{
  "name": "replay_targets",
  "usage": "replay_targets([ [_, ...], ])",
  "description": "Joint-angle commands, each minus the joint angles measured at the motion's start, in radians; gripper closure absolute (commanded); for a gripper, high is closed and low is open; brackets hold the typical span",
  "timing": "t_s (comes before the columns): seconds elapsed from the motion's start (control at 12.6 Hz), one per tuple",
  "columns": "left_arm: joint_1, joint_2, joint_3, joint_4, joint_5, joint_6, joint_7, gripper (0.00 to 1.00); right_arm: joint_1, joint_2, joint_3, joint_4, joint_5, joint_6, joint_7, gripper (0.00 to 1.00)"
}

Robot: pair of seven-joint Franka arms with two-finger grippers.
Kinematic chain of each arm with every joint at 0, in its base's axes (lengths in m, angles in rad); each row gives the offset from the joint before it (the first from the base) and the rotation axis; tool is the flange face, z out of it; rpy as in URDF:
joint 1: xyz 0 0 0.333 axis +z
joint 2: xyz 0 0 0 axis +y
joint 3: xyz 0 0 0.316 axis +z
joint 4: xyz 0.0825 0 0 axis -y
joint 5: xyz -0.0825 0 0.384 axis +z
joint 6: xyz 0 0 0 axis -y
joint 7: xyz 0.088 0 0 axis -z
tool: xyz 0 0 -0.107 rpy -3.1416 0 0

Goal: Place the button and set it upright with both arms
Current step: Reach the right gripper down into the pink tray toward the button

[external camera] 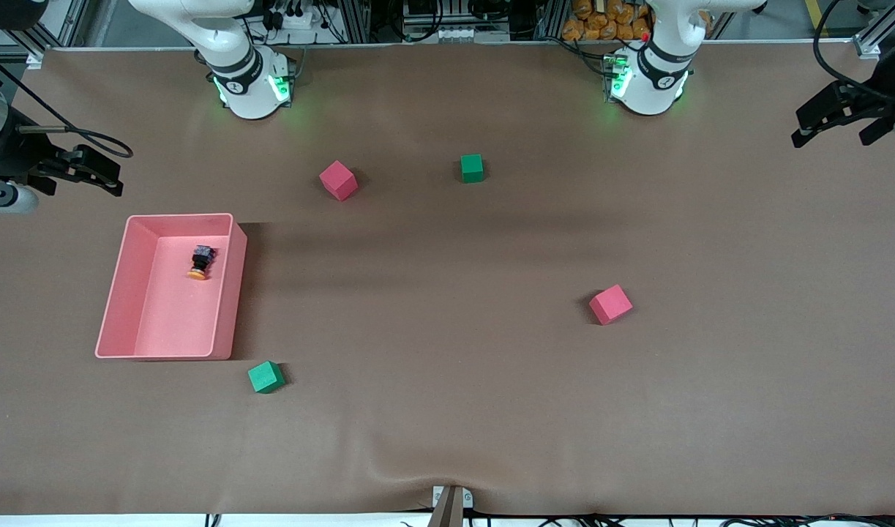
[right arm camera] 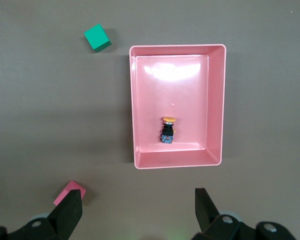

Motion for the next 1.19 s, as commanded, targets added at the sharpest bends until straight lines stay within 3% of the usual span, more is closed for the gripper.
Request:
replay_targets([
  [0.0,0.003,0.033,-0.01,0.052,0.008,-0.036,0.02,0.0,-0.003,-0.006,-0.003,0.011,0.017,-0.014,0.002,0.0],
  [0.48,-0.008,0.036,-0.017,0.049,0.006,-0.041,0.029,0.0,-0.008,0.0,-0.006,-0.033,0.017,-0.017,-0.001,0.0],
  [0.72,-0.01,0.034,-0.063,0.045,0.008,-0.064,0.018,0.0,-0.043,0.008,-0.007,-0.175,0.017,0.067,-0.002,0.0],
  [1.11,-0.008,0.026,-0.072,0.031,0.006,-0.07,0.009,0.0,-0.121,0.054,-0.009,-0.468,0.015,0.388,-0.002,0.0],
])
